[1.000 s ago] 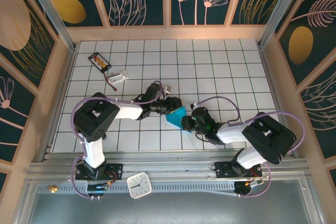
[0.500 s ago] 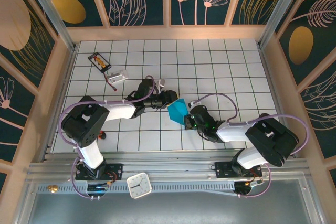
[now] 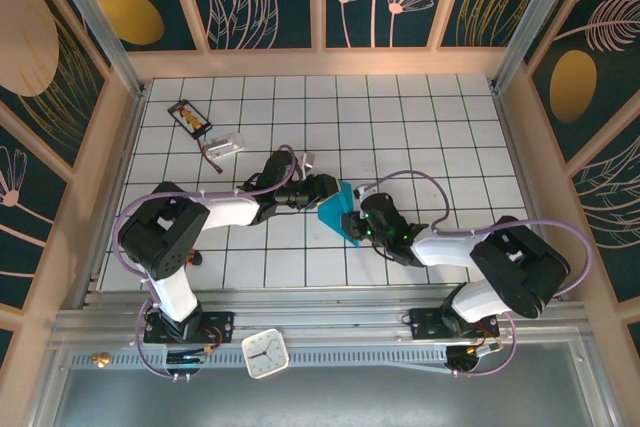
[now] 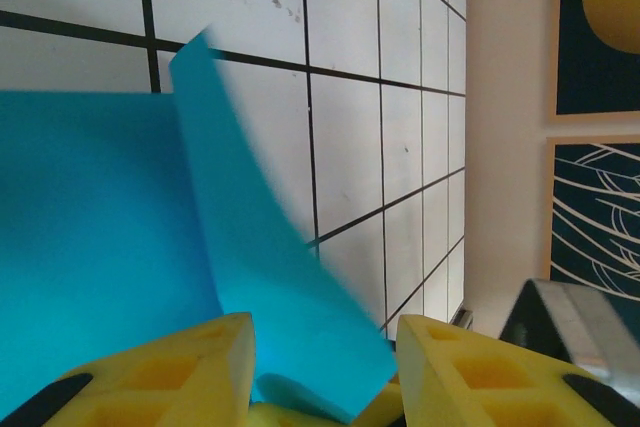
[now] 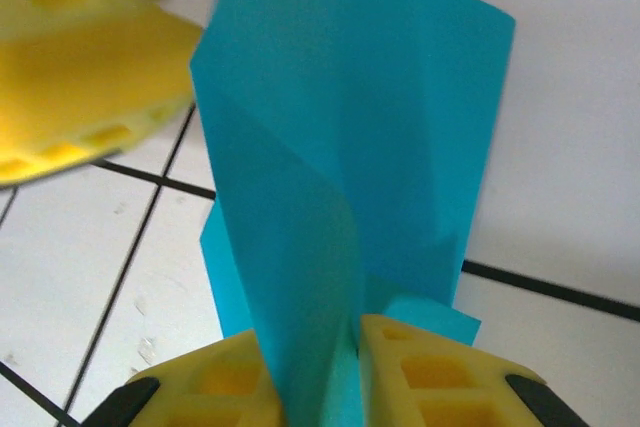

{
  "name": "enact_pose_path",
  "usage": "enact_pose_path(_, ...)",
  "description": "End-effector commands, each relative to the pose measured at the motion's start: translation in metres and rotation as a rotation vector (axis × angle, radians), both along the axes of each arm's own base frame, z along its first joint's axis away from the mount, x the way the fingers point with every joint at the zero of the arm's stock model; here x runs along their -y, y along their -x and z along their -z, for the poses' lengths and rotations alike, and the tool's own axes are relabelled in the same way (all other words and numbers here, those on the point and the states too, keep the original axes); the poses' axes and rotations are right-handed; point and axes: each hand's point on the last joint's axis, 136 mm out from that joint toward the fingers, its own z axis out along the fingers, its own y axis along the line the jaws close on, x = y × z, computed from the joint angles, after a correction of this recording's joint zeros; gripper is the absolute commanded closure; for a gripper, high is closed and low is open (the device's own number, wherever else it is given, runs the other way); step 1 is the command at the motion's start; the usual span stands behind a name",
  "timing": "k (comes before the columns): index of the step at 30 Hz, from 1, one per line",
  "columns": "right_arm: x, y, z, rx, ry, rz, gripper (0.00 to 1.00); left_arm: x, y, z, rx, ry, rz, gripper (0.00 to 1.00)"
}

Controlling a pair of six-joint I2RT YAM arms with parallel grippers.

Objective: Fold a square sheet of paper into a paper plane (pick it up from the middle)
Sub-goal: Fourth fold the wing at the center of the table.

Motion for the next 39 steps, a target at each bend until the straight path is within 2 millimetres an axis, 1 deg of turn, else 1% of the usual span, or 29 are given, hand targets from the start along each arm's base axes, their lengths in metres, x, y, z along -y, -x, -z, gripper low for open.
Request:
enact_pose_path(1,-0.007,-0.009,-0.008,0.019,-0.003,-0.022,0.76,0.003,-0.001,-0.013,0.034,0.01,0.019,0.58)
enact_pose_path(5,-0.009,-0.016,-0.008,0.022,0.006,-0.02,0.75,0.0,0.0,-0.014,0.037,0.0,0.014,0.58)
enact_pose_path(6,-0.012,-0.014,-0.008,0.012,-0.005,-0.038,0.74,-0.001,0.0,-0.013,0.038,-0.003,0.012,0.58)
enact_pose_path(9,-0.014,-0.018,-0.008,0.005,-0.013,-0.042,0.73,-0.003,0.0,-0.013,0.038,-0.012,0.006,0.58)
enact_pose_path(14,-0.016,-0.027,-0.01,0.009,-0.014,-0.031,0.72,-0.012,-0.001,-0.004,0.018,-0.031,-0.024,0.58)
enact_pose_path(15,-0.017,-0.029,-0.01,0.009,-0.014,-0.031,0.72,-0.014,-0.002,-0.014,0.038,-0.018,-0.028,0.58)
enact_pose_path(17,-0.019,-0.033,-0.011,0.009,-0.013,-0.028,0.73,-0.017,-0.002,-0.014,0.038,-0.023,-0.036,0.59)
enact_pose_path(21,-0.016,-0.038,-0.003,-0.005,0.015,-0.012,0.77,-0.021,-0.002,-0.015,0.04,-0.024,-0.043,0.59)
enact_pose_path(24,-0.013,-0.039,-0.002,-0.01,0.016,-0.001,0.84,-0.021,-0.002,-0.015,0.042,-0.024,-0.043,0.59)
enact_pose_path(25,-0.013,-0.039,-0.004,-0.006,0.012,0.0,0.87,-0.021,-0.002,-0.016,0.042,-0.023,-0.043,0.59)
enact_pose_path(27,-0.01,-0.036,-0.006,-0.006,0.004,-0.001,0.92,-0.021,-0.003,-0.018,0.044,-0.021,-0.044,0.59)
enact_pose_path(30,-0.006,-0.026,-0.008,-0.024,-0.037,-0.026,0.96,-0.022,-0.001,-0.02,0.045,-0.018,-0.041,0.59)
enact_pose_path(34,-0.004,-0.009,-0.009,-0.062,-0.098,-0.069,0.98,-0.02,0.006,-0.026,0.032,0.016,-0.034,0.59)
enact_pose_path(36,-0.006,-0.002,-0.011,-0.079,-0.131,-0.092,0.99,-0.019,0.01,-0.024,0.015,0.022,-0.028,0.59)
enact_pose_path(39,-0.01,0.003,-0.008,-0.11,-0.16,-0.102,0.99,-0.012,0.017,-0.019,-0.011,0.032,-0.003,0.6)
